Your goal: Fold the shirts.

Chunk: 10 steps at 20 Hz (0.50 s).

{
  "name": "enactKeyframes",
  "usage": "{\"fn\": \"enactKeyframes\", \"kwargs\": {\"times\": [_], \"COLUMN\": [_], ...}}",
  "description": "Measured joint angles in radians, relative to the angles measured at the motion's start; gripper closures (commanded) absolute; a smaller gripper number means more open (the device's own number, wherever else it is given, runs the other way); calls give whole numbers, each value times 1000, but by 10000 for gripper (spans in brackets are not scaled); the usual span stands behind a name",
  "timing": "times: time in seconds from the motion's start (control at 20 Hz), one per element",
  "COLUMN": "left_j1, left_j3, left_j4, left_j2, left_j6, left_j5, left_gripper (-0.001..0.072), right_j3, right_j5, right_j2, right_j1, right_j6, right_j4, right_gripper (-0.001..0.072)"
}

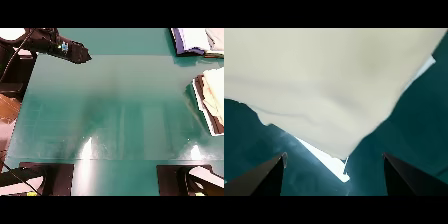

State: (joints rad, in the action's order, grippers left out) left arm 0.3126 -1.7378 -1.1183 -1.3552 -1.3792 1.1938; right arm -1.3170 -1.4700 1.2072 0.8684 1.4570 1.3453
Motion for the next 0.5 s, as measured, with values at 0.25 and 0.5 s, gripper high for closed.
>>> {"fn": "enactKeyframes", "kwargs": {"times": [0.25, 0.5], "left_j1": [0, 0], "left_j3": [0, 0], "left_j4": [0, 0], "left_j2": [0, 0], "left_j6": [0, 0], "left_j5": [0, -11], "left_gripper": [684, 684], "right_j3": [-99, -231], "right_j5": [16, 68], "right_j2": [-10, -11], "right_j1": [-48, -364], "right_j6": [-2, -6], "right_j4": [-206, -357], "right_gripper": [36, 35]}}
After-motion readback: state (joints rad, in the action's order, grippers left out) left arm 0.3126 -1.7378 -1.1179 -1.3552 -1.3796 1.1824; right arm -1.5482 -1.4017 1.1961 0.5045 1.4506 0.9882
